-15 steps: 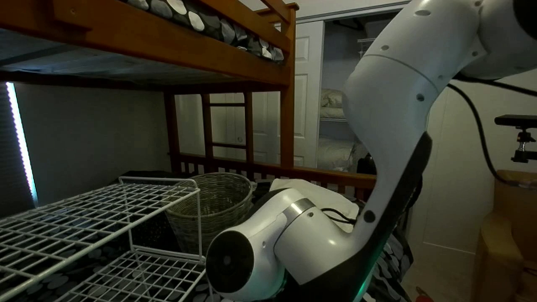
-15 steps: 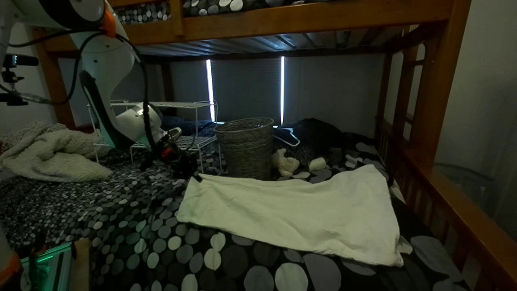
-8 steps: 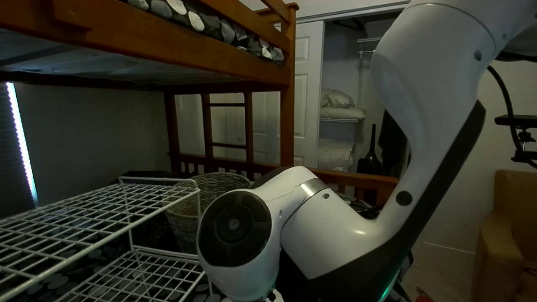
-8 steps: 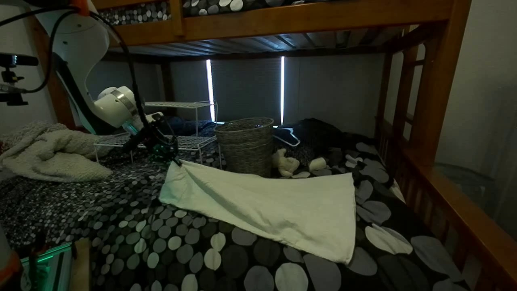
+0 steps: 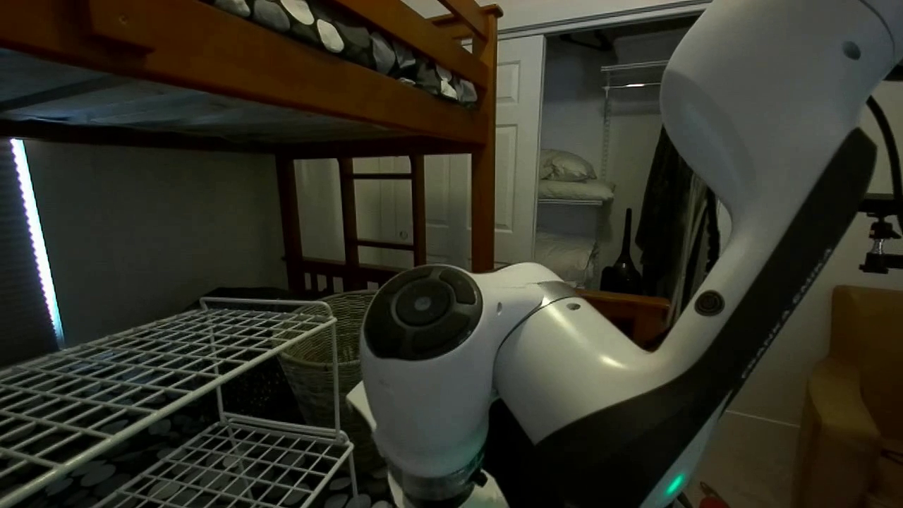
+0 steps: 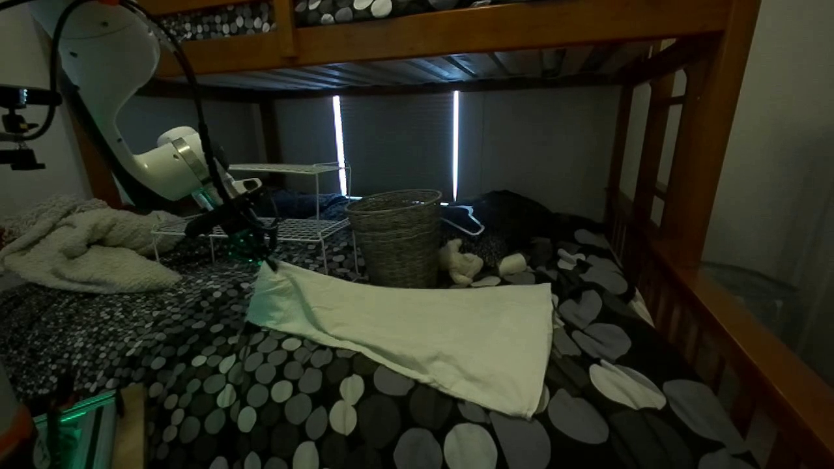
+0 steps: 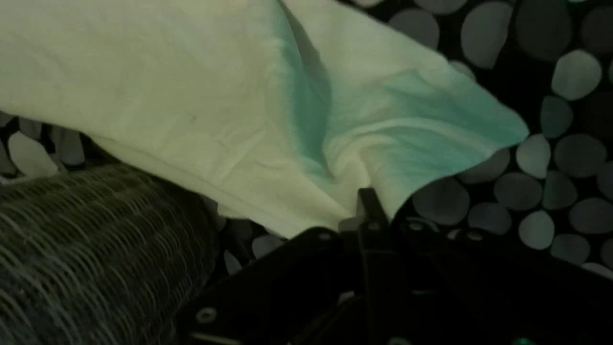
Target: Fold the towel three times
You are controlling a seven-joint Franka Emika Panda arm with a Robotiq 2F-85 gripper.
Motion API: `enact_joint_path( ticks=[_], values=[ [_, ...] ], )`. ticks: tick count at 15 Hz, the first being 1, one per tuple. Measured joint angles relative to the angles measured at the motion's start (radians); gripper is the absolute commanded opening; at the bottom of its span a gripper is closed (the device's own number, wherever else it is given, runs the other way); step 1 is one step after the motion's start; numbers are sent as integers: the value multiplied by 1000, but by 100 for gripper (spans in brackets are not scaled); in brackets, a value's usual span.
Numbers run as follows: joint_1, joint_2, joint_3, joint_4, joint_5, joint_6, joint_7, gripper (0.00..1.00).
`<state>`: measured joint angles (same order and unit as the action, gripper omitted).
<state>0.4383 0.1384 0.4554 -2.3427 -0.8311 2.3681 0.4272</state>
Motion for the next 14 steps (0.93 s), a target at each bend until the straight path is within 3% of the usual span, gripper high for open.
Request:
enact_joint_path(
  ticks=[4, 11, 14],
  values=[
    [-62, -152, -72, -135, 152, -15, -43, 0],
    [-242, -442, -208, -286, 116, -77, -25, 1],
    [-261, -472, -213, -300, 110, -77, -18, 1]
  ],
)
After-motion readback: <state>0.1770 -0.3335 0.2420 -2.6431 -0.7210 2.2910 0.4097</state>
